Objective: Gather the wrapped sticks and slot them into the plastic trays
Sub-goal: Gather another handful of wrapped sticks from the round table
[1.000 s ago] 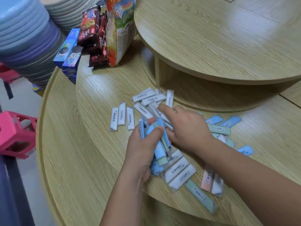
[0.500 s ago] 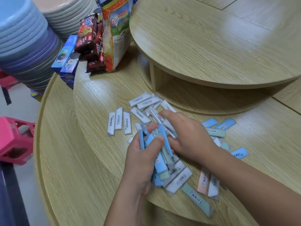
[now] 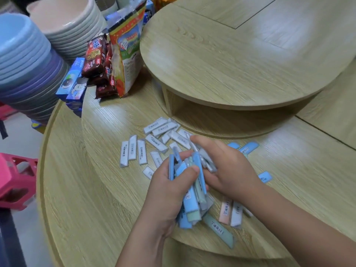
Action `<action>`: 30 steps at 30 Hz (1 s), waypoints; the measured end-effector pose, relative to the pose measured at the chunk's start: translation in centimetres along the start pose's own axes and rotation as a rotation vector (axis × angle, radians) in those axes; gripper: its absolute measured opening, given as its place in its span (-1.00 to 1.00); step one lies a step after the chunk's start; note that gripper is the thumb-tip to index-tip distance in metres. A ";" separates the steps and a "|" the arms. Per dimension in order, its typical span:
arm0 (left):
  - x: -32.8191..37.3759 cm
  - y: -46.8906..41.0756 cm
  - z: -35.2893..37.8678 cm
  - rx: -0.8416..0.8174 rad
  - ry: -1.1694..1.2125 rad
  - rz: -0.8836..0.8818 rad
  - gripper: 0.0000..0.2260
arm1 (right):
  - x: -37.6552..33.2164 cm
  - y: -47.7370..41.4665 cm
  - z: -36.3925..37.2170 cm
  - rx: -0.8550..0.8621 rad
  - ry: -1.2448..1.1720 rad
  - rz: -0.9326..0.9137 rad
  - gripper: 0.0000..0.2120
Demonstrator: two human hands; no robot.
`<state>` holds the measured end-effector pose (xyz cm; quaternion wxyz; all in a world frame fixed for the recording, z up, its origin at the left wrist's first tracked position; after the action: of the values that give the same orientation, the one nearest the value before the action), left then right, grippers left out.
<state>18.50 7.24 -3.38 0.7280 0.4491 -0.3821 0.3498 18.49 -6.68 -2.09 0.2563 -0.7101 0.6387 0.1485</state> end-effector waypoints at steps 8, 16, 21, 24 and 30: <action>0.6 2.0 9.4 -0.205 -0.047 -0.026 -0.74 | 3.4 5.9 -8.0 0.104 0.006 0.131 -0.31; -1.1 5.9 25.8 -0.368 -0.078 -0.072 -0.77 | 9.4 16.5 -20.4 0.229 0.035 0.324 -0.43; -4.4 9.0 38.9 -0.444 -0.158 -0.134 -0.66 | 16.0 25.0 -30.2 0.297 0.080 0.381 -0.43; -6.5 11.1 47.0 -0.502 -0.209 -0.148 -0.67 | 20.2 30.1 -36.0 0.354 0.106 0.416 -0.44; -9.0 13.0 59.8 -0.608 -0.231 -0.168 -0.74 | 26.8 37.1 -44.7 0.378 0.132 0.492 -0.48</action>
<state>-11.26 -44.74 12.02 0.8067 0.2780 -0.5108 0.1054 -19.45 -55.64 13.91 0.2983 -0.4822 0.8228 0.0381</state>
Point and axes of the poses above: each hand's wrist, its own y-axis away from the middle knuckle, its own z-axis out of the palm, x = y × z, the point moved 7 cm from there along -y, towards the middle knuckle, and after that the axes turned 4 degrees about y, right-handed, at the moved point
